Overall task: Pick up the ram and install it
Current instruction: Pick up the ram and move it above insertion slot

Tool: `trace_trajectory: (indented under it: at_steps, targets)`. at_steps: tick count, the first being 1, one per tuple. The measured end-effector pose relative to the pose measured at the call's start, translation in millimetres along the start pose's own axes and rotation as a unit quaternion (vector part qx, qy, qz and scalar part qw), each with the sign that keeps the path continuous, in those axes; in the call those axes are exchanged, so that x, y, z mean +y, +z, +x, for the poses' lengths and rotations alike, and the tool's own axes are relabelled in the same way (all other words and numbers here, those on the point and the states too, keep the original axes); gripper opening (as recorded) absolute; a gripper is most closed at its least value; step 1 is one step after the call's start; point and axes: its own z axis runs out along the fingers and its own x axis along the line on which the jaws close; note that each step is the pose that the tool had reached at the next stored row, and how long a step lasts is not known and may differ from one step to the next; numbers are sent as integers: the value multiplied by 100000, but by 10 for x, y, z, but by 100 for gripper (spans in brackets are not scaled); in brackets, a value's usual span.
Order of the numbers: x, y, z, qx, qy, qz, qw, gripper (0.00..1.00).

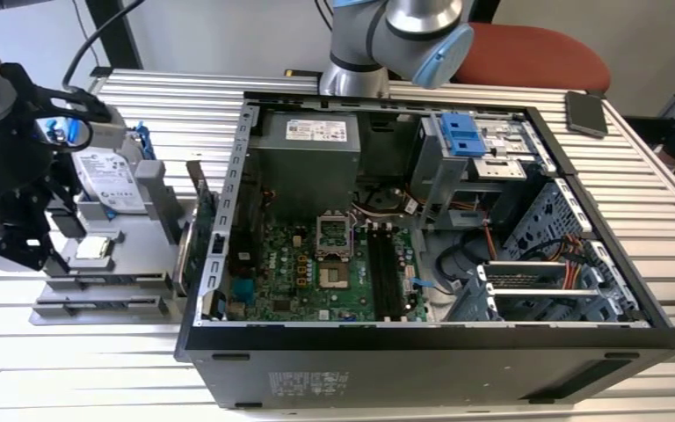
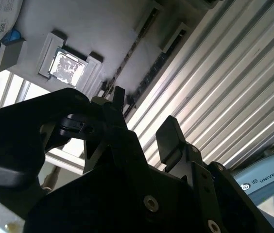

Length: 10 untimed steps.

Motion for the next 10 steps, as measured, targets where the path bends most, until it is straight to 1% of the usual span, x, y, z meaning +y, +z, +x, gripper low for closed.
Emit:
trace_trajectory:
  at_steps: [2, 3, 6, 10]
  targets:
    - [0, 15, 0, 311, 21, -4, 100000, 100]
    - [-1, 65, -1, 939, 94, -24, 99996, 100]
    - [-2, 87, -3, 1238, 162, -33, 99992, 100]
    - [-2, 115, -4, 1518, 253, -48, 99988, 100]
